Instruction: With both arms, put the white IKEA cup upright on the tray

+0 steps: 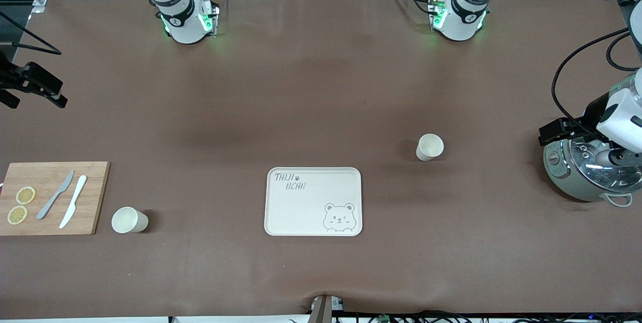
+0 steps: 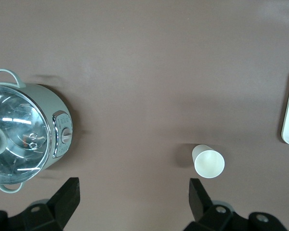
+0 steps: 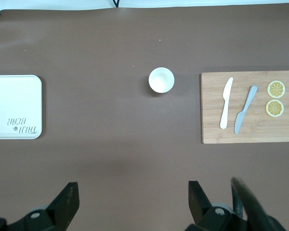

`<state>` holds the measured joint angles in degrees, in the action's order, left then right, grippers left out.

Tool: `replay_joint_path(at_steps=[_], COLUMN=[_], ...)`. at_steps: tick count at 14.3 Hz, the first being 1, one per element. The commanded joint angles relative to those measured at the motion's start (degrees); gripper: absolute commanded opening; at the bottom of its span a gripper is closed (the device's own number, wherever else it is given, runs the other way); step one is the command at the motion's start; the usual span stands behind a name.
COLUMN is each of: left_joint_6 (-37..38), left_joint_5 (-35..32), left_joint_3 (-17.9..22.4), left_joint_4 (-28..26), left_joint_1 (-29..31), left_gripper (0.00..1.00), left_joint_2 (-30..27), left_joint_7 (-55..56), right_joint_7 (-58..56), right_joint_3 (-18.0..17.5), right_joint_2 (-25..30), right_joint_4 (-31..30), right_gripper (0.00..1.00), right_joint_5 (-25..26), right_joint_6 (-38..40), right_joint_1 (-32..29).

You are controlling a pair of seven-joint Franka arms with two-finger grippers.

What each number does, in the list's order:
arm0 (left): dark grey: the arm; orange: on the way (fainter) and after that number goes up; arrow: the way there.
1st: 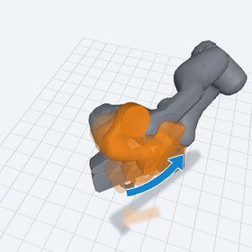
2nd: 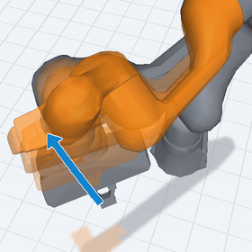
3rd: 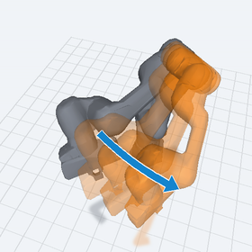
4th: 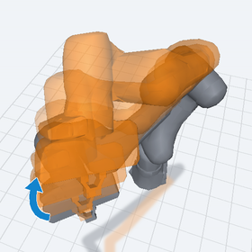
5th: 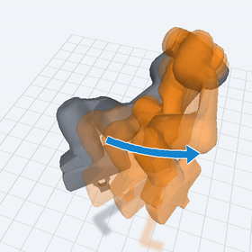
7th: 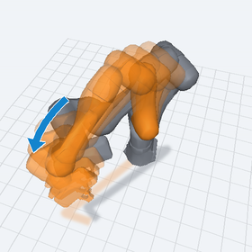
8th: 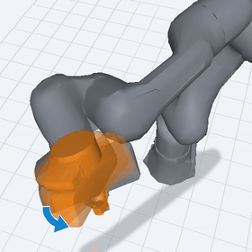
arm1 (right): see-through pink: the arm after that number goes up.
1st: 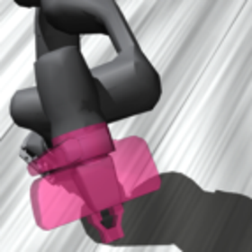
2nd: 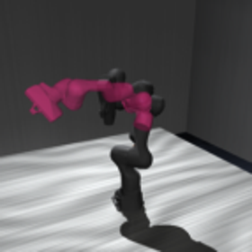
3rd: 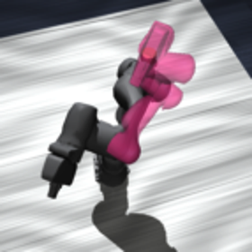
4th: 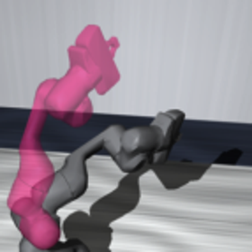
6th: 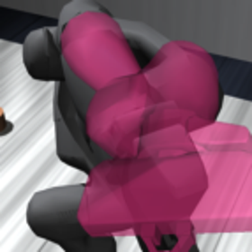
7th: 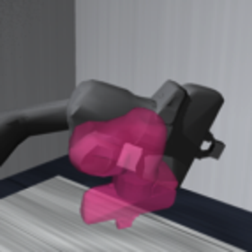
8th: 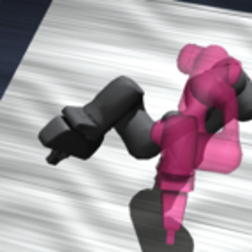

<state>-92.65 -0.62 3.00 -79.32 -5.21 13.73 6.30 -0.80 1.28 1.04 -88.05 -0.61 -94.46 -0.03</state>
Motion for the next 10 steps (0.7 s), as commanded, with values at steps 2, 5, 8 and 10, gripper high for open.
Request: replay_joint_path(at_steps=[2, 5, 8, 10], left_joint_6=[0.54, 3.86, 1.27, -0.51], left_joint_5=[-1.32, -0.79, 2.26, 3.61], left_joint_3=[-0.54, -0.72, -2.39, -3.61], left_joint_4=[0.57, 0.48, -1.10, -0.84], left_joint_1=[-0.06, -0.67, -2.08, -3.65], left_gripper=[1.00, 1.00, 1.00, 1.00], left_joint_2=[-0.11, 0.16, 0.51, 2.35], left_joint_7=[-0.24, -0.16, 2.12, 4.76], right_joint_7=[0.27, 0.09, 0.18, 0.18], right_joint_3=[0.13, 0.13, 0.13, 0.13], right_joint_2=[-0.69, -0.69, -0.78, -0.95], right_joint_4=[1.74, 1.57, 1.48, 1.57], right_gripper=[1.00, 1.00, 1.00, 1.00], right_joint_5=[1.23, 1.23, 1.23, 1.23], right_joint_6=[1.04, 2.09, 2.18, 2.18], right_joint_1=[0.47, 0.38, 0.38, 0.47])
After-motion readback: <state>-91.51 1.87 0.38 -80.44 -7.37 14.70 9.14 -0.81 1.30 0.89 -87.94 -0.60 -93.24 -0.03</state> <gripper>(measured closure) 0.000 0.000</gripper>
